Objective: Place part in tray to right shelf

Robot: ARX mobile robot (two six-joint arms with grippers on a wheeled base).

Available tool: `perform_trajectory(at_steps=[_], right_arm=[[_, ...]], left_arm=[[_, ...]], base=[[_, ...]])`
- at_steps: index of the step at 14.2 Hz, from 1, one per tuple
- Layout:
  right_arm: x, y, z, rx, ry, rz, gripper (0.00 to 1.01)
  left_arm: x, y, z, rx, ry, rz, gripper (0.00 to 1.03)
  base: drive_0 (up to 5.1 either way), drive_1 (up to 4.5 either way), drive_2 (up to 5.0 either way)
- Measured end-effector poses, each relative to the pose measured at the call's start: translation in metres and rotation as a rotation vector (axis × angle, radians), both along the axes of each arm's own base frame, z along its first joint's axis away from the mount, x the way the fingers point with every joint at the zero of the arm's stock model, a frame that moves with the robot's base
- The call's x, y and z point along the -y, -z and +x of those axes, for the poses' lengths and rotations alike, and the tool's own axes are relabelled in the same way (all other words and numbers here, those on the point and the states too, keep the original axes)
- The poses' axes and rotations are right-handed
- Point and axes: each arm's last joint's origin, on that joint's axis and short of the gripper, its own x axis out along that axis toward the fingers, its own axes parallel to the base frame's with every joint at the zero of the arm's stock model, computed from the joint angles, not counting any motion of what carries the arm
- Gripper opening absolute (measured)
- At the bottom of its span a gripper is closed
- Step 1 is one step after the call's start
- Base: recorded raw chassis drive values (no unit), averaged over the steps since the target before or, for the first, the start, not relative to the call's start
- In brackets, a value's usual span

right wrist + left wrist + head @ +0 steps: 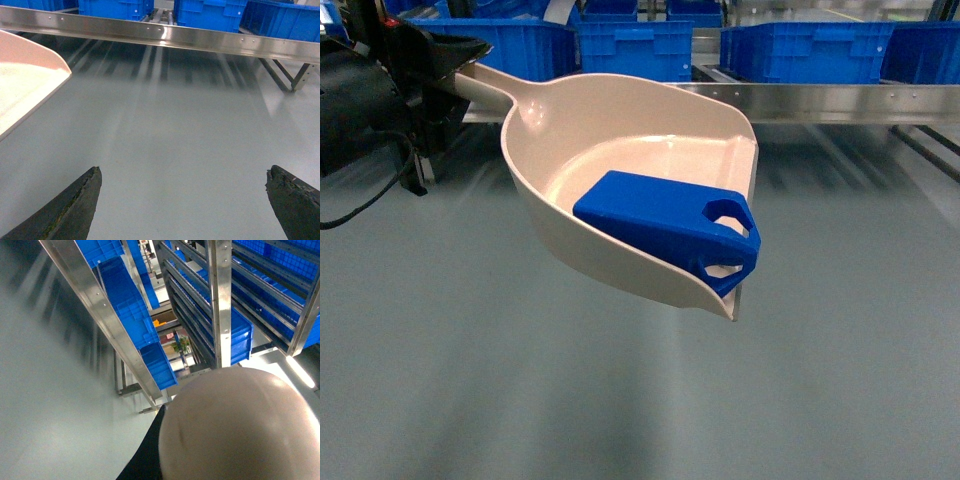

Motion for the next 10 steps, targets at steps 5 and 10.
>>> perform_trajectory(at_steps=[5, 10], right_arm=[[0.0, 0.0, 0.0, 0.0, 0.0, 0.0, 0.98], [-0.0002, 0.0, 0.0, 0.0, -0.002, 0.0, 0.98]], left_arm=[[0.0, 0.0, 0.0, 0.0, 0.0, 0.0, 0.14], [-0.0017, -0.0001, 0.0002, 0.001, -0.006, 0.0, 0.14]], base=[[0.0, 0.0, 0.0], [4.0, -0.12, -4.2]])
